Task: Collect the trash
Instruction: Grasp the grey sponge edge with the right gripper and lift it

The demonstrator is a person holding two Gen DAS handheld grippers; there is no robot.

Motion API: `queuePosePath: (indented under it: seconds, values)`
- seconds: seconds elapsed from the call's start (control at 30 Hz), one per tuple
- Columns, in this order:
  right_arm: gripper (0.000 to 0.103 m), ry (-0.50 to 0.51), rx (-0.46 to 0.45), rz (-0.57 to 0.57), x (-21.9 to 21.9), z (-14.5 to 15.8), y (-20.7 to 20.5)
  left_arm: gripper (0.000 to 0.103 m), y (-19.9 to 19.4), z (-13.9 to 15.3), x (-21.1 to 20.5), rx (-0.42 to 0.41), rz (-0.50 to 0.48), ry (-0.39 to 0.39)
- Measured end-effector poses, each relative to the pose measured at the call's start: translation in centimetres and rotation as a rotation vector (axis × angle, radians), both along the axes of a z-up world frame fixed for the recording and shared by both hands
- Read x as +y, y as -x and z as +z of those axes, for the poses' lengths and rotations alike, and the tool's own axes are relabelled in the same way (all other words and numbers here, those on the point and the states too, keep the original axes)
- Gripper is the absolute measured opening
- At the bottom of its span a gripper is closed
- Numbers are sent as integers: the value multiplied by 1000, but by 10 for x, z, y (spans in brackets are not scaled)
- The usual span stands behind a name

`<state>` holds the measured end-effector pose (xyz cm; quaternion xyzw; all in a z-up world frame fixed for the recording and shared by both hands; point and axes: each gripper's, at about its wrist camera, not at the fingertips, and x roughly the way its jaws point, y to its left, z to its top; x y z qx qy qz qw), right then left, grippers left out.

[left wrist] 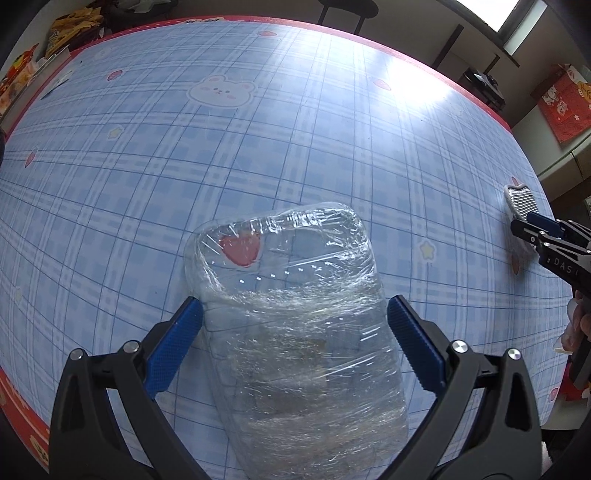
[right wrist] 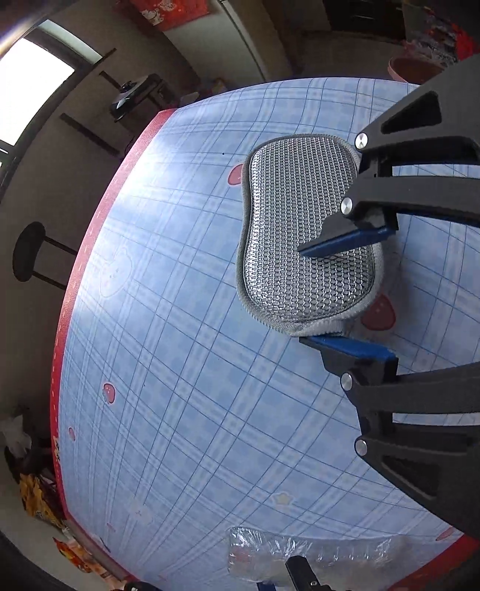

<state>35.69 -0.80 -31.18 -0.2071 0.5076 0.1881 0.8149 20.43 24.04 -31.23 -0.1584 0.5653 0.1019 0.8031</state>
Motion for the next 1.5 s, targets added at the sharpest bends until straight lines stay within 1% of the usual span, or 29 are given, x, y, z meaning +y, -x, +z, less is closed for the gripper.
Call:
queuePosePath:
  seconds: [0.03, 0.13, 0.17, 0.23, 0.37, 0.43, 0.5, 0.6, 0.63, 0.67, 0.7, 0.73, 0.77, 0.87, 0.93, 1.0, 1.03, 1.2, 1.3, 1.43, 1.5]
  values:
    - [32, -28, -3, -6, -4, 6, 4, 98, 1, 0, 0, -1, -9, 0]
    - [24, -122, -20, -48, -21, 26, 14, 98, -3, 1, -1, 0, -42, -1]
    - [24, -154, -24, -65, -27, 34, 17, 98, -2, 2, -2, 1, -52, 1]
    - [19, -222, -30, -94, -38, 48, 25, 97, 1, 2, -3, 4, -69, 5]
    - [17, -382, -34, -156, -62, 76, 42, 94, 14, 4, -1, -1, -92, 29]
    - [16, -464, -35, -185, -73, 88, 53, 90, 20, 6, 0, -7, -94, 54]
    - [14, -545, -20, -214, -84, 94, 62, 82, 31, 8, 3, -9, -101, 78]
    - [13, -635, 6, -253, -100, 94, 77, 74, 43, 10, 3, -11, -117, 107]
    - [13, -653, 14, -264, -104, 91, 84, 72, 48, 10, 4, -14, -117, 121]
    - [12, -669, 22, -272, -109, 89, 89, 66, 52, 10, 4, -17, -117, 137]
    - [11, -682, 27, -278, -112, 87, 94, 59, 58, 10, 4, -23, -116, 154]
    - [10, -689, 28, -284, -117, 86, 98, 59, 62, 10, 4, -27, -118, 174]
    - [9, -694, 27, -291, -123, 86, 102, 53, 66, 11, 3, -30, -117, 190]
    - [9, -701, 27, -324, -139, 85, 110, 46, 72, 12, -4, -38, -121, 230]
    - [9, -715, 39, -348, -149, 81, 114, 41, 72, 14, -12, -39, -134, 234]
    - [9, -716, 51, -363, -155, 77, 119, 31, 71, 17, -23, -41, -158, 234]
    - [9, -713, 58, -369, -157, 74, 122, 29, 67, 19, -31, -43, -172, 234]
    - [8, -719, 115, -405, -168, 56, 136, 28, 54, 23, -63, -47, -243, 219]
    - [8, -720, 189, -410, -171, 44, 144, 29, 50, 22, -74, -41, -258, 214]
    - [9, -676, 276, -428, -173, 22, 154, 31, 48, 20, -78, -34, -261, 196]
    - [12, -626, 293, -434, -173, 12, 155, 34, 47, 16, -78, -22, -256, 199]
